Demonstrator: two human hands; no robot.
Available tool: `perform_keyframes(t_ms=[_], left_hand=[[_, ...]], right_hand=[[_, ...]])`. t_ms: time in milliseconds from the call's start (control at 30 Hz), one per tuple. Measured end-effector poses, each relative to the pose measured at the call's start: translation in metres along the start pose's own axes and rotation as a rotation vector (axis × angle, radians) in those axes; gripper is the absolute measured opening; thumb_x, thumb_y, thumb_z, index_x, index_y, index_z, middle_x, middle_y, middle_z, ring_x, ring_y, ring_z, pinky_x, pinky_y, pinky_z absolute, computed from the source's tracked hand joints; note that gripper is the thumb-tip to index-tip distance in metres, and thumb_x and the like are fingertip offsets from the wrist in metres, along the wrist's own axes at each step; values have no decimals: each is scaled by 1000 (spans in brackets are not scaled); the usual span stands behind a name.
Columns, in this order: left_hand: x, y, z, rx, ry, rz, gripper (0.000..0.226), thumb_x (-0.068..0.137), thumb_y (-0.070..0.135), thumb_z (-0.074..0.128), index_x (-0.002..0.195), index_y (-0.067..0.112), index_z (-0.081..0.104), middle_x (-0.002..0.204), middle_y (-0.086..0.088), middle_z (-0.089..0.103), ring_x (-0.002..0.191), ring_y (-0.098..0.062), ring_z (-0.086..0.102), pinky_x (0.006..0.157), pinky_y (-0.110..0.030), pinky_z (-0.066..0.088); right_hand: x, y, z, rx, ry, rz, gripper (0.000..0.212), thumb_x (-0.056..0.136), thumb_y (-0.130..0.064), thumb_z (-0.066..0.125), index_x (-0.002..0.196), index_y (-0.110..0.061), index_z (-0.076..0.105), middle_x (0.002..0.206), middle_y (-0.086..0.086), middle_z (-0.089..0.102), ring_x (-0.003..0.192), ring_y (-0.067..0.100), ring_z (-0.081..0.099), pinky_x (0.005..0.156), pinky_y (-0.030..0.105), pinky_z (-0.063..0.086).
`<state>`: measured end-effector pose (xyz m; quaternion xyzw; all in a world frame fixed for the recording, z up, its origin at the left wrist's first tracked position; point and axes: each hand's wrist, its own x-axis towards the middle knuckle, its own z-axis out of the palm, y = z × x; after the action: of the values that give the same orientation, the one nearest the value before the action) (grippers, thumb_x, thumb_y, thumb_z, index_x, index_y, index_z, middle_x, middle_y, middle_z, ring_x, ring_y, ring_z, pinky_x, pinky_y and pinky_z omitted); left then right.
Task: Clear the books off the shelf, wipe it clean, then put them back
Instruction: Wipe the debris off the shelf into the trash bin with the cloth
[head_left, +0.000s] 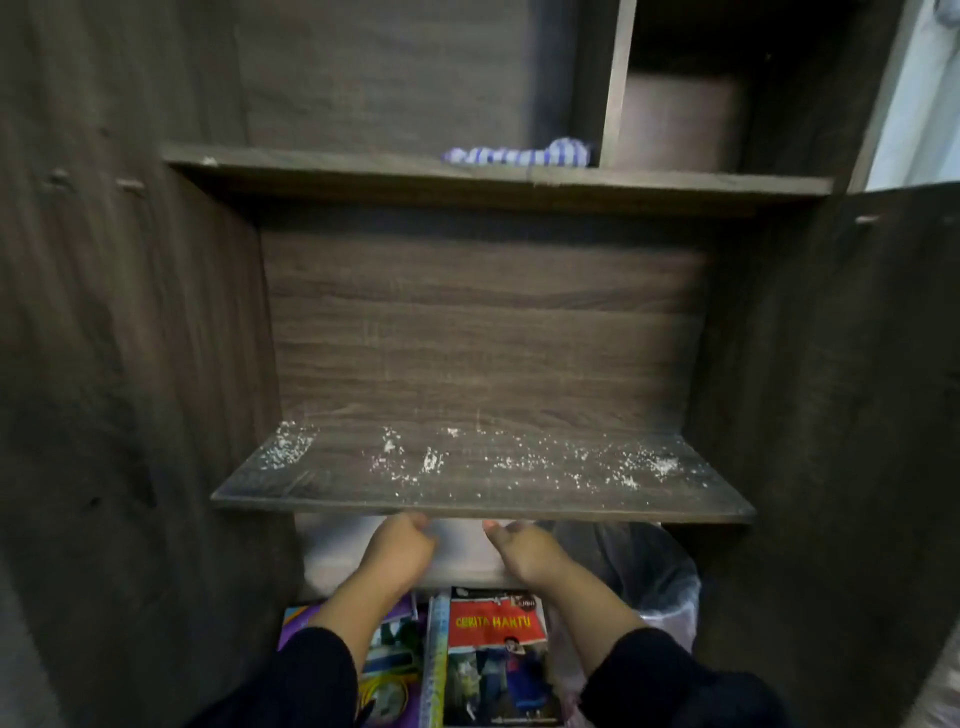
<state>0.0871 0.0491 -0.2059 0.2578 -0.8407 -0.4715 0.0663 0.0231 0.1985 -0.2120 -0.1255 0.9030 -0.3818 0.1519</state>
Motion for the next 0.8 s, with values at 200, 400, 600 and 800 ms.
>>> perform_keyframes(t_ms=[200,400,600,800], left_hand=[[-5,62,-50,-138,159,212,25,90,0,52,112,1,63,108,-17,67,100,-31,62,85,-29,47],[-23,139,-110,-83,358,462,13,89,7,56,95,14,65,97,-10,69,85,-25,63,78,-28,48],[-34,216,-160,43,554,701,23,93,21,54,114,23,63,107,2,64,98,-15,59,86,-33,51],[-1,278,-178,194,684,822,26,94,29,52,117,32,63,120,-4,53,113,-21,51,96,-32,41]], right_hand=[[-10,-61,-53,88,175,-163,16,85,-23,59,95,-15,69,90,6,67,90,23,65,76,27,50],[-42,-130,-123,114,352,-350,13,86,-28,62,95,-21,68,90,2,69,80,17,62,72,26,47],[-49,-198,-198,115,445,-490,12,88,-32,56,78,-32,61,93,-2,69,89,19,65,79,37,54],[-36,-251,-244,195,617,-505,19,94,-27,46,109,-17,53,80,7,67,60,18,61,57,34,55]])
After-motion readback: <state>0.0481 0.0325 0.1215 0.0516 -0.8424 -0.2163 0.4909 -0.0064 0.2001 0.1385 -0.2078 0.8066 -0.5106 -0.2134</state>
